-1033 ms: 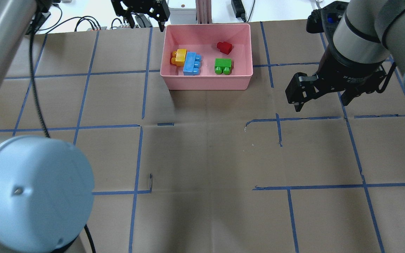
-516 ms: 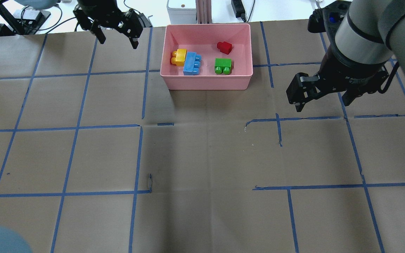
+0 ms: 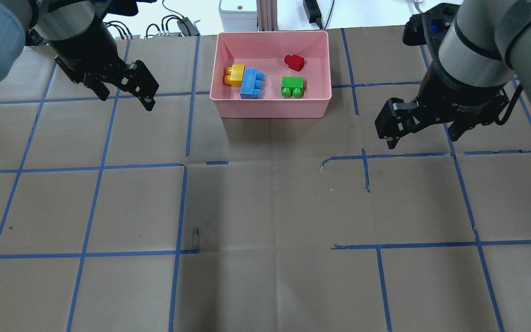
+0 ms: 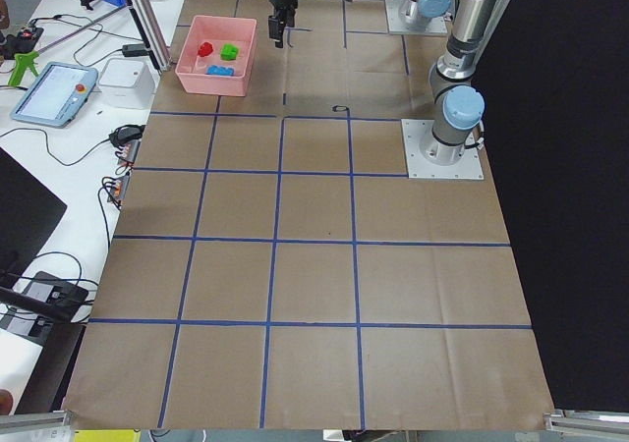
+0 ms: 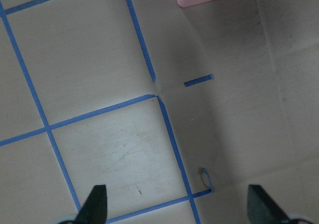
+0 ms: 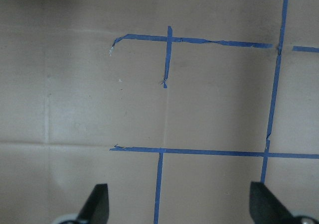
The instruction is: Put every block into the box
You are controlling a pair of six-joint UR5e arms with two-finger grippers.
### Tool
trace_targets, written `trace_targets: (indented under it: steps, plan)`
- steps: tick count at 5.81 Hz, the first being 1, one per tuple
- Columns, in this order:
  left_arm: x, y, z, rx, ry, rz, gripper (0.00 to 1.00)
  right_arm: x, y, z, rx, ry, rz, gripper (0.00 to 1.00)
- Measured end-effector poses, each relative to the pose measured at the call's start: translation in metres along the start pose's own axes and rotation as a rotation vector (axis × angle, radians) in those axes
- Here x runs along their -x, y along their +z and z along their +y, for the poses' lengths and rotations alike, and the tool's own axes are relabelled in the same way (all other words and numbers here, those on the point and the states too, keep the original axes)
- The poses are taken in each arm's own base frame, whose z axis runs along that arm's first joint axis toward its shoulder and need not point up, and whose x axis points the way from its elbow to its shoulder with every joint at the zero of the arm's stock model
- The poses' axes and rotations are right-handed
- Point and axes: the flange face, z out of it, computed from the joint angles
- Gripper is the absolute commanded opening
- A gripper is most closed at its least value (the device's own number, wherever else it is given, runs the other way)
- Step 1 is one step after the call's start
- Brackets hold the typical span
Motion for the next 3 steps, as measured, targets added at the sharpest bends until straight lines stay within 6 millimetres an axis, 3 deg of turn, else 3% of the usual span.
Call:
trace_targets:
  steps: [3]
  plan:
    - [-0.0004, -0.0027, 0.0023, -0.003, -0.009, -0.009, 0.99, 0.0001, -0.0013, -0.0010, -0.004, -0.001, -0.001, 1.00]
